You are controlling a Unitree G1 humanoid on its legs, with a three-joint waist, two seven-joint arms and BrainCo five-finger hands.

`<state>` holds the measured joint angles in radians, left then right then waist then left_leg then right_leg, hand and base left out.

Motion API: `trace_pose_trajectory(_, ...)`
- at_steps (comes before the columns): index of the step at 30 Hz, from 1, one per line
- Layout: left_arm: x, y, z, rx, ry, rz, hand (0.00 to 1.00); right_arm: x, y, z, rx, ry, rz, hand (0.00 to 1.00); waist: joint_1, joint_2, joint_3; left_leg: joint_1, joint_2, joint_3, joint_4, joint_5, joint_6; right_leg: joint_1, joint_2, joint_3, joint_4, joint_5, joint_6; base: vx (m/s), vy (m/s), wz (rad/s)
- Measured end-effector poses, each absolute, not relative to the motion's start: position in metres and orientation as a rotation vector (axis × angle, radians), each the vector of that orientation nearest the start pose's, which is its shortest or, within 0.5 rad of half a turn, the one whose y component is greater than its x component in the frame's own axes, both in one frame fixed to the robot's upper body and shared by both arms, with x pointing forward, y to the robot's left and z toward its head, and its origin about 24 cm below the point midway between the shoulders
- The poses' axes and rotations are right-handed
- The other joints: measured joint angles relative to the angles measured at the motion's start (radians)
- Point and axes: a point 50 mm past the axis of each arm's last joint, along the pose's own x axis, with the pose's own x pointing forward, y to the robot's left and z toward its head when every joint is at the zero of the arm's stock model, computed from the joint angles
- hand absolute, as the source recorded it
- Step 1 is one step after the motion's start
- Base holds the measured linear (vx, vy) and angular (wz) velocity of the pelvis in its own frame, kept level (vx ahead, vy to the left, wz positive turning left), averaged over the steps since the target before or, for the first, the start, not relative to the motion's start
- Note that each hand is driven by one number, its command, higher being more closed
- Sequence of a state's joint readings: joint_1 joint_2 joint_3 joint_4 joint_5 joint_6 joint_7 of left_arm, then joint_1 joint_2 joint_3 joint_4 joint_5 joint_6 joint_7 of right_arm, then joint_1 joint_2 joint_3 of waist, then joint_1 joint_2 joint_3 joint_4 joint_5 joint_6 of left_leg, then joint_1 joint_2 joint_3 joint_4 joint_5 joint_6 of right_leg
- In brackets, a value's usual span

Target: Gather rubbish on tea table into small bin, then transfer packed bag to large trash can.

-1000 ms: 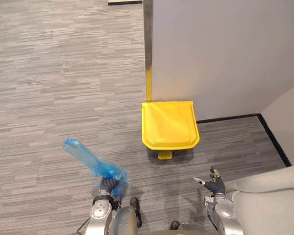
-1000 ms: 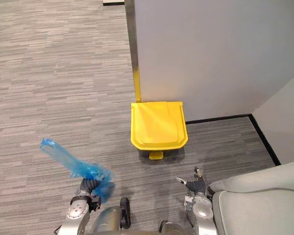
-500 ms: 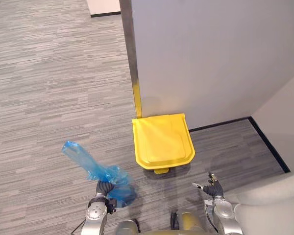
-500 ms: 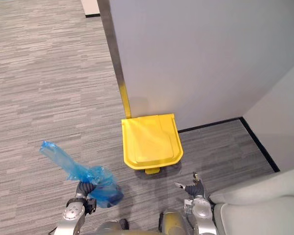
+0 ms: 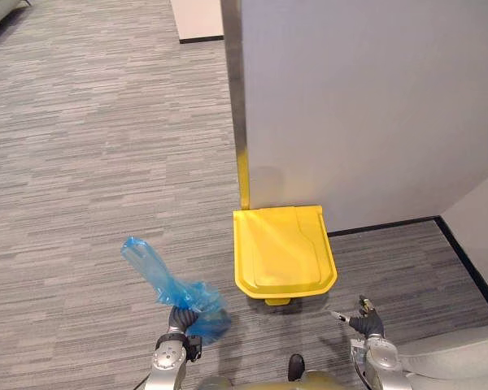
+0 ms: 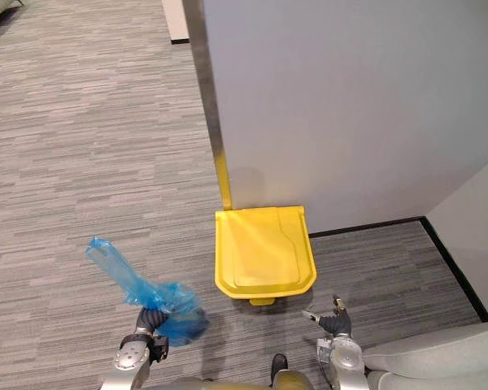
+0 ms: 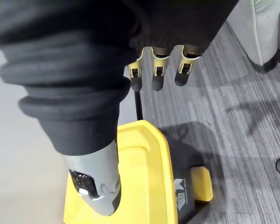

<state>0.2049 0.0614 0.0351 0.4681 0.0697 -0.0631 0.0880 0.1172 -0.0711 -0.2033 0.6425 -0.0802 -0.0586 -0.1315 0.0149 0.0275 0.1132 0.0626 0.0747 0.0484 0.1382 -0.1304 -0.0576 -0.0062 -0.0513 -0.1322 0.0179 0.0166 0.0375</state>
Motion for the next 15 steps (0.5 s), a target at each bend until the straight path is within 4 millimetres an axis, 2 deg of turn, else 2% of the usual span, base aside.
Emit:
trace_pose_trajectory(4, 0.154, 0.198, -0.094, 0.165, 0.617, 0.168, 1.00, 0.157, -0.216, -0.109, -0.108, 0.700, -0.339, 0.00, 0.003, -0.010, -0.004, -0.014, -0.006, -0.021, -0.006, 0.001, 0.001, 0.019, -0.002, -0.011, -0.061, 0.044, 0.001, -0.09, 0.029, 0.13)
trace_pose_trajectory(8, 0.152, 0.198, -0.097, 0.165, 0.629, 0.171, 1.00, 0.159, -0.217, -0.108, -0.106, 0.693, -0.342, 0.00, 0.002, -0.012, -0.004, -0.015, -0.004, -0.050, -0.059, 0.010, 0.007, 0.021, 0.003, -0.036, -0.100, 0.080, 0.003, -0.14, -0.015, 0.21)
trace_pose_trajectory(9, 0.151, 0.198, -0.097, 0.165, 0.632, 0.171, 1.00, 0.158, -0.216, -0.109, -0.103, 0.697, -0.342, 0.00, 0.002, -0.019, -0.004, -0.017, -0.006, -0.059, -0.073, 0.022, 0.006, 0.025, 0.002, -0.044, -0.116, 0.094, -0.003, -0.18, -0.029, 0.16)
trace_pose_trajectory(15, 0.149, 0.196, -0.099, 0.159, 0.645, 0.165, 1.00, 0.153, -0.216, -0.111, -0.104, 0.711, -0.346, 0.00, 0.001, -0.033, 0.004, -0.022, -0.007, -0.087, -0.105, 0.045, -0.005, 0.022, -0.001, -0.067, -0.117, 0.093, -0.001, -0.13, -0.037, 0.15)
